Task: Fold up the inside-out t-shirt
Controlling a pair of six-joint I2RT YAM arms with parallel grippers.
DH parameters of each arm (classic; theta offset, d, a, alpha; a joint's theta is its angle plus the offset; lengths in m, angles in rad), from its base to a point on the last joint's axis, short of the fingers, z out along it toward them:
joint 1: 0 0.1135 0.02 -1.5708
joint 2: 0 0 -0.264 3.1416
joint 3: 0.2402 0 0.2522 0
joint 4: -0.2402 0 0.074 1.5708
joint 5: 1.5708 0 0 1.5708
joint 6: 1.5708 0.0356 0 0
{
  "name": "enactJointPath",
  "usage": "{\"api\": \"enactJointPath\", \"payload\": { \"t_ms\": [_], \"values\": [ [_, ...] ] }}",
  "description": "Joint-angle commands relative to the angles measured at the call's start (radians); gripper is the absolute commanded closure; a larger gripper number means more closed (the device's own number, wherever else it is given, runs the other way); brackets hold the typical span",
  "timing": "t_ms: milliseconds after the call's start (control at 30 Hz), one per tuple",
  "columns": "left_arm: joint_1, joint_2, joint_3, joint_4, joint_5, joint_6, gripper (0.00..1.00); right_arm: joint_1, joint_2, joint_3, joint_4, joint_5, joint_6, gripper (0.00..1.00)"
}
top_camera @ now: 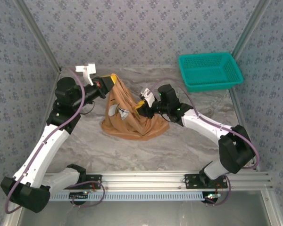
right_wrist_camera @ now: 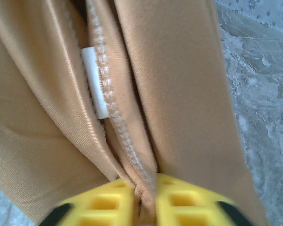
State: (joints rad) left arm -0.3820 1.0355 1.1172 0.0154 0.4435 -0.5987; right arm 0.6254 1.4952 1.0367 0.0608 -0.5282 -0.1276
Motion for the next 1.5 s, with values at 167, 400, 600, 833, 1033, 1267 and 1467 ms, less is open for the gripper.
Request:
{"api": "enactJointPath", "payload": {
  "t_ms": [167, 400, 600, 833, 1033, 1267, 1467],
  "values": [
    [-0.007, -0.019, 0.033, -0.041, -0.155, 0.076, 1.00, -0.103, -0.323, 0.118, -0.242, 0.159, -0.039, 1.00],
    [-0.029, -0.009, 0.059, -0.049, -0.201, 0.158, 1.00, -0.107, -0.358, 0.384, -0.448, 0.237, -0.010, 1.00],
    [-0.086, 0.069, 0.169, -0.034, -0.176, 0.152, 1.00, -0.214, -0.388, 0.523, -0.535, 0.406, 0.072, 1.00],
    [-0.284, 0.299, 0.497, -0.121, -0.183, 0.226, 1.00, -0.367, -0.421, 0.715, -0.616, 0.633, 0.096, 1.00],
    [-0.318, 0.503, 0.928, -0.312, -0.159, 0.257, 1.00, -0.415, -0.338, 0.999, -0.691, 0.585, 0.098, 1.00],
    [-0.289, 0.551, 1.058, -0.375, -0.232, 0.294, 1.00, -0.415, -0.305, 1.093, -0.701, 0.582, 0.086, 1.00],
    [-0.236, 0.617, 0.997, -0.420, -0.234, 0.272, 1.00, -0.393, -0.253, 1.000, -0.667, 0.444, 0.131, 1.00]
  ]
}}
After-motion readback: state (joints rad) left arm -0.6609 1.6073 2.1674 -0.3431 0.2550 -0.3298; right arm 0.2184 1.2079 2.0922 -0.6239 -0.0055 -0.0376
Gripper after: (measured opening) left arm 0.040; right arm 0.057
